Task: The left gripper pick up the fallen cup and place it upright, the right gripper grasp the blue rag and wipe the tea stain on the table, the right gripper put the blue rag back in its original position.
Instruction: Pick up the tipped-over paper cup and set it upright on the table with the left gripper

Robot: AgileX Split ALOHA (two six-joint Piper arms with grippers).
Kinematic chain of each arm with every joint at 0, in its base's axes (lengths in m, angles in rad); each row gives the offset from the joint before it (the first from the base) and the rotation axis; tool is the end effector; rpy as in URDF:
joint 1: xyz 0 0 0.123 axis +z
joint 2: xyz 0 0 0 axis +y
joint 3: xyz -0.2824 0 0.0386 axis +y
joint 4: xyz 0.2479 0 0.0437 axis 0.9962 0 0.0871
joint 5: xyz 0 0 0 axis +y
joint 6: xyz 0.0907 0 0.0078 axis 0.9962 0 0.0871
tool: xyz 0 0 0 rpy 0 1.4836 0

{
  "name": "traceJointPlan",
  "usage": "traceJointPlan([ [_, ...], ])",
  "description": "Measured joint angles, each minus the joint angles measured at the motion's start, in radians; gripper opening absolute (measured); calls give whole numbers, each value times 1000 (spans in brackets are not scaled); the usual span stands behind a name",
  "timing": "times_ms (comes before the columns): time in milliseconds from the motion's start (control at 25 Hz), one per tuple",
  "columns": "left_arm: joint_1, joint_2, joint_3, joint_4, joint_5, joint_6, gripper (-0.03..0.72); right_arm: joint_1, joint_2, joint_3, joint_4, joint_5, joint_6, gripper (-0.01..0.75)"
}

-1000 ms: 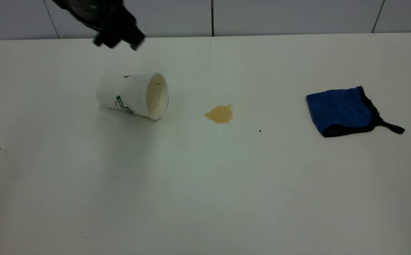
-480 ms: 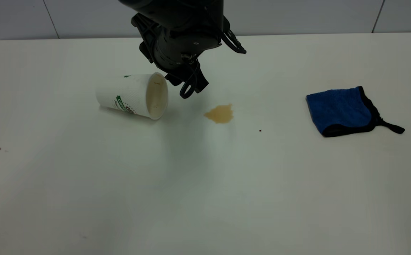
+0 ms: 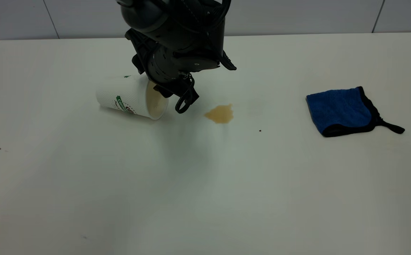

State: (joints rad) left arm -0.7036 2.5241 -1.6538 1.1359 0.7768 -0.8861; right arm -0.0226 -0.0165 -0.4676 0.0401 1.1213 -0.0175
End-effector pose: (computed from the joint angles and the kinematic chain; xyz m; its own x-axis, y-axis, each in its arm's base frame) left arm 0.3980 -0.2617 0.0289 -0.6662 0.6737 -0.3198 0.3864 0.6786 0.6246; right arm -0.0063 0.0034 0.2634 -0.5223 0.0117 -0.8527 -0.0082 0.9998 0.0188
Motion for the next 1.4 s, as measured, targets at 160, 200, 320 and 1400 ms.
traceJointPlan([
  [160, 18, 9, 0, 4, -1, -8, 404, 0, 0, 0, 0, 0, 0, 573],
  [200, 24, 9, 0, 4, -1, -10, 404, 0, 0, 0, 0, 0, 0, 573],
  [320, 45, 10, -1, 7, -1, -14, 404, 0, 0, 0, -10, 0, 0, 573],
  [1400, 348, -344, -1, -720, -87, 570, 12, 0, 0, 0, -15, 0, 0, 573],
])
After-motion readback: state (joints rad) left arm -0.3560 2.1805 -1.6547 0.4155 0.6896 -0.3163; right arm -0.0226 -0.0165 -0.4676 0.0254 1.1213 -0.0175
